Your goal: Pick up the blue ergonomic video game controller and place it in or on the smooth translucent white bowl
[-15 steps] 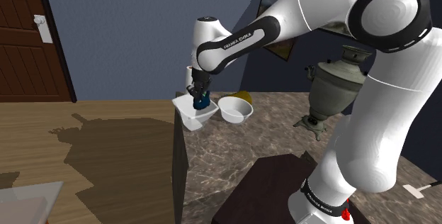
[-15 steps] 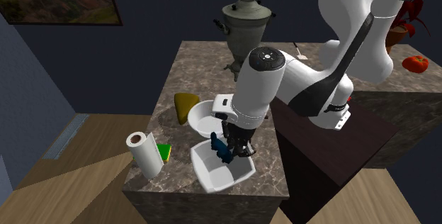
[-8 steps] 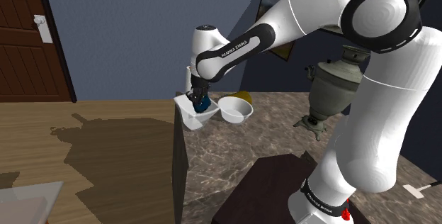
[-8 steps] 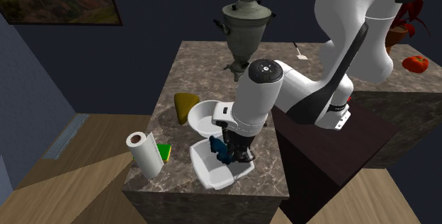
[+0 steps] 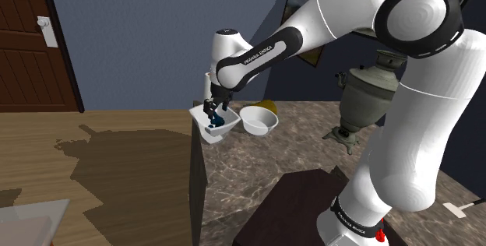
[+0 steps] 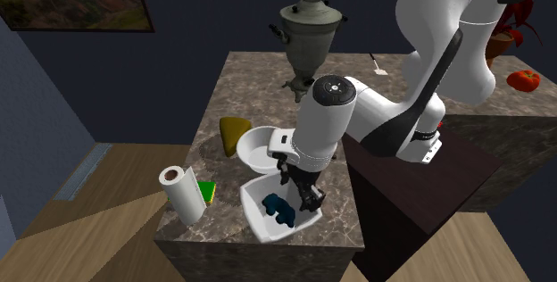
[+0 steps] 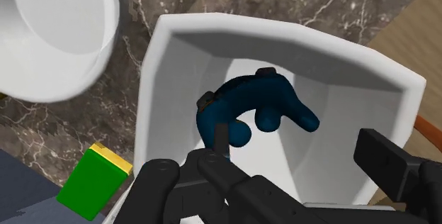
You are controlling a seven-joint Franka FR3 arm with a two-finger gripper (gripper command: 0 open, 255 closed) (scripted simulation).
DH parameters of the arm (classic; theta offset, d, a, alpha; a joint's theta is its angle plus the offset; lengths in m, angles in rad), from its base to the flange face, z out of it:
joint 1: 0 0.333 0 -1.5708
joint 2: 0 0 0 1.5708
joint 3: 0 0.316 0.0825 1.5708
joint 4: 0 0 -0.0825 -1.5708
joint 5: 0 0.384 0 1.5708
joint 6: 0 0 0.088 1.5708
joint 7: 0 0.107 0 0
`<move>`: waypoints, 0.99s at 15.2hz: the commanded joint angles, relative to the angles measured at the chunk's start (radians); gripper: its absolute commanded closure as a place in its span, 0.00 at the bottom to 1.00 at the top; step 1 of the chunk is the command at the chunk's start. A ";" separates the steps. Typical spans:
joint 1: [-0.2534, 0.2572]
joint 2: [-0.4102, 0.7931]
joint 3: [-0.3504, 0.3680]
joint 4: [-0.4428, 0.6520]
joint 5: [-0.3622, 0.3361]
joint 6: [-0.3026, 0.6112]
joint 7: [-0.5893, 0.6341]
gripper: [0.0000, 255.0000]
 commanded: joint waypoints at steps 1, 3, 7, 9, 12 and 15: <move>0.000 0.000 0.000 -0.001 0.000 0.000 0.001 0.00; -0.001 0.004 -0.001 0.004 0.001 0.000 -0.002 0.00; 0.009 -0.079 0.006 0.036 0.004 -0.117 -0.003 0.00; 0.008 -0.079 0.006 0.036 0.004 -0.117 -0.003 0.00; 0.008 -0.079 0.006 0.036 0.004 -0.117 -0.003 0.00; 0.008 -0.079 0.006 0.036 0.004 -0.117 -0.003 0.00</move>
